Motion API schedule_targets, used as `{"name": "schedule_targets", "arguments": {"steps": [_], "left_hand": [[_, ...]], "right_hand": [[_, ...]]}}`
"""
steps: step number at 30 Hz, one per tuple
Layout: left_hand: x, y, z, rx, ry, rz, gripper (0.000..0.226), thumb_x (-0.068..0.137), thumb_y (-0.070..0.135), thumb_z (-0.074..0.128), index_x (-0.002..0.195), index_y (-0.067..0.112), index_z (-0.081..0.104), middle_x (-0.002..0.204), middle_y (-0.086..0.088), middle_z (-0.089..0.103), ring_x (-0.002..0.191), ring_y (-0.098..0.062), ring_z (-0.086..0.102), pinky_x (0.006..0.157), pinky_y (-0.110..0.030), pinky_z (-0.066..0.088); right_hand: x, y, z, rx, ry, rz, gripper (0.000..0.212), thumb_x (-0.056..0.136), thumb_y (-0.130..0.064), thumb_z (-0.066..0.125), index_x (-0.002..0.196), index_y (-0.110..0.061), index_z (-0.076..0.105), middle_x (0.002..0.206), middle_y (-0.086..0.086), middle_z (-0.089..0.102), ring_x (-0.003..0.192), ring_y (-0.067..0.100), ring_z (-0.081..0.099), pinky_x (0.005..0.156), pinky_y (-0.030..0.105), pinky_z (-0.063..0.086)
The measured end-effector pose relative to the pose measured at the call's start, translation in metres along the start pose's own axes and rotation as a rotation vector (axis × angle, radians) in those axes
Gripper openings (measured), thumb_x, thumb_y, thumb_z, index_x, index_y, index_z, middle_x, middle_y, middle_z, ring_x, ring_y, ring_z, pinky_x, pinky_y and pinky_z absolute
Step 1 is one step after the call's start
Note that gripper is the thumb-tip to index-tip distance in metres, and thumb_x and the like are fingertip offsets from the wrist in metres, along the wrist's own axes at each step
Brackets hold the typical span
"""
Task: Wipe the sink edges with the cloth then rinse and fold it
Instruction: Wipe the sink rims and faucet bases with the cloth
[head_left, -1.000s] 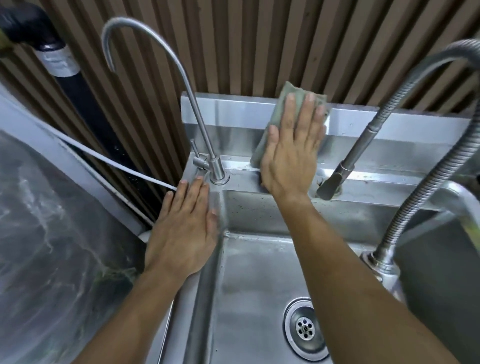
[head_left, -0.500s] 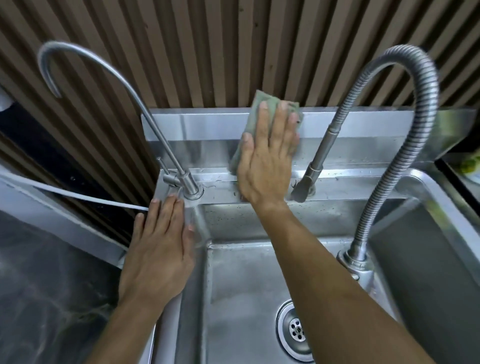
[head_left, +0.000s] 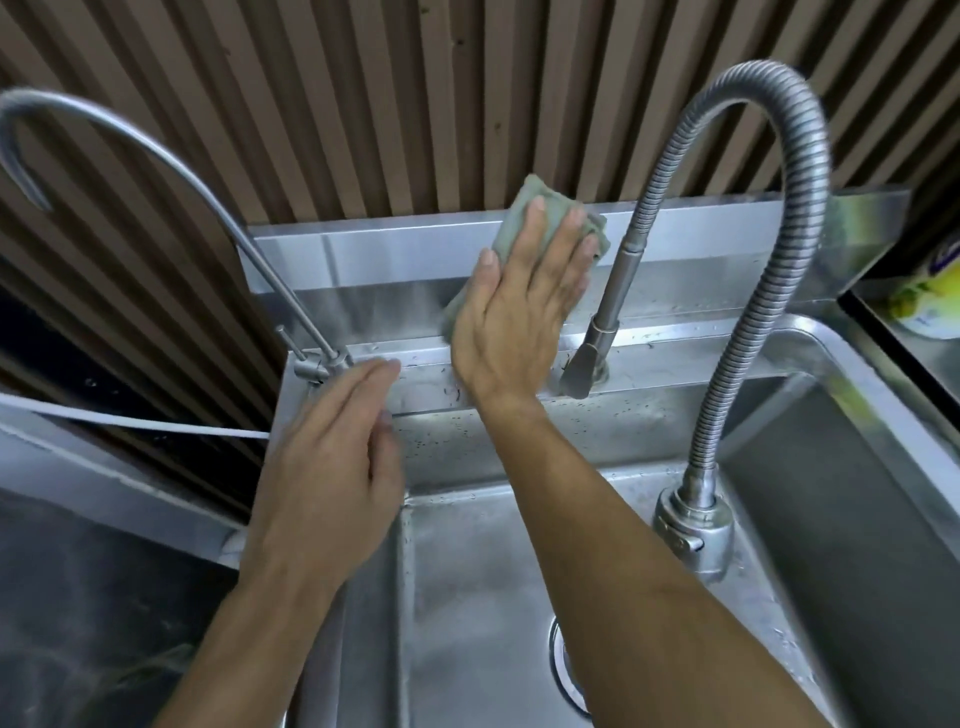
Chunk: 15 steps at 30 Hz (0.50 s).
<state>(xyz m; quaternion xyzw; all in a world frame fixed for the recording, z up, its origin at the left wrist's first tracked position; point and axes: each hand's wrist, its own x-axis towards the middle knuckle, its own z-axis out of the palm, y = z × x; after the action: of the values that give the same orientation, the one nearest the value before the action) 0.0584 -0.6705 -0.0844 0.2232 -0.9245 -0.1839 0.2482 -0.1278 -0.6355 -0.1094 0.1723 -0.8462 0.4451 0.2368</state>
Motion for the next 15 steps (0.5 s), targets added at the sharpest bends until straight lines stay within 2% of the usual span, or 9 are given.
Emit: {"name": "schedule_targets", "arguments": {"steps": [2,3,5,7,9,10,12,15], "left_hand": [[0.029,0.017,0.002,-0.017,0.037,0.090,0.046,0.101,0.008,0.048,0.145,0.013,0.056,0.150,0.000,0.054,0.140,-0.015,0.047,0.116,-0.011,0.024],[0.046,0.023,0.005,-0.012,0.041,0.132,0.048,0.100,0.004,0.049,0.147,0.011,0.054,0.153,-0.003,0.051,0.143,-0.018,0.044,0.118,-0.013,0.023],[0.078,0.032,0.012,0.044,0.016,0.205,0.051,0.100,-0.001,0.047,0.150,0.007,0.047,0.160,-0.007,0.040,0.152,-0.024,0.032,0.125,-0.028,0.024],[0.106,0.034,0.023,0.136,-0.013,0.262,0.053,0.103,0.002,0.042,0.156,0.007,0.037,0.169,-0.009,0.024,0.158,-0.029,0.015,0.129,-0.044,0.016],[0.124,0.027,0.036,0.264,-0.017,0.306,0.056,0.108,0.011,0.036,0.162,0.010,0.023,0.173,-0.007,0.008,0.160,-0.029,0.004,0.129,-0.047,0.006],[0.129,0.022,0.043,0.326,-0.009,0.327,0.058,0.109,0.017,0.033,0.164,0.012,0.016,0.173,-0.007,0.003,0.160,-0.029,0.000,0.129,-0.047,0.002],[0.131,0.013,0.052,0.400,0.036,0.361,0.059,0.111,0.027,0.029,0.165,0.014,0.010,0.173,-0.006,0.001,0.160,-0.028,-0.001,0.128,-0.046,-0.001],[0.132,0.004,0.064,0.440,0.115,0.405,0.058,0.112,0.034,0.027,0.165,0.015,0.011,0.173,-0.006,0.006,0.160,-0.029,0.004,0.128,-0.043,-0.001]], "right_hand": [[0.016,-0.004,-0.002,0.144,0.092,0.249,0.062,0.110,-0.039,0.025,0.166,-0.018,0.007,0.172,0.013,-0.007,0.159,0.026,-0.014,0.129,0.042,-0.007],[0.023,-0.005,-0.003,0.193,0.132,0.331,0.062,0.111,-0.039,0.025,0.165,-0.016,0.007,0.173,0.013,-0.007,0.159,0.028,-0.013,0.129,0.046,-0.005],[0.027,-0.003,-0.005,0.227,0.155,0.371,0.062,0.111,-0.039,0.024,0.165,-0.016,0.004,0.173,0.013,-0.009,0.158,0.030,-0.016,0.128,0.052,-0.002],[0.021,0.002,-0.005,0.223,0.138,0.294,0.061,0.112,-0.038,0.023,0.165,-0.016,0.004,0.172,0.014,-0.011,0.158,0.031,-0.018,0.128,0.054,-0.001],[0.012,0.010,-0.004,0.178,0.100,0.174,0.059,0.113,-0.034,0.024,0.165,-0.015,0.007,0.172,0.017,-0.010,0.158,0.030,-0.018,0.129,0.052,-0.001],[0.009,0.014,-0.003,0.126,0.081,0.108,0.058,0.112,-0.032,0.026,0.165,-0.015,0.009,0.171,0.019,-0.009,0.157,0.026,-0.022,0.129,0.047,-0.006],[0.004,0.019,-0.002,0.016,0.043,-0.023,0.056,0.112,-0.029,0.029,0.164,-0.015,0.016,0.171,0.020,-0.003,0.154,0.020,-0.026,0.127,0.036,-0.014],[0.004,0.022,-0.003,-0.012,0.017,-0.107,0.054,0.111,-0.028,0.031,0.163,-0.017,0.021,0.172,0.019,0.002,0.157,0.027,-0.013,0.126,0.035,-0.015]]}}
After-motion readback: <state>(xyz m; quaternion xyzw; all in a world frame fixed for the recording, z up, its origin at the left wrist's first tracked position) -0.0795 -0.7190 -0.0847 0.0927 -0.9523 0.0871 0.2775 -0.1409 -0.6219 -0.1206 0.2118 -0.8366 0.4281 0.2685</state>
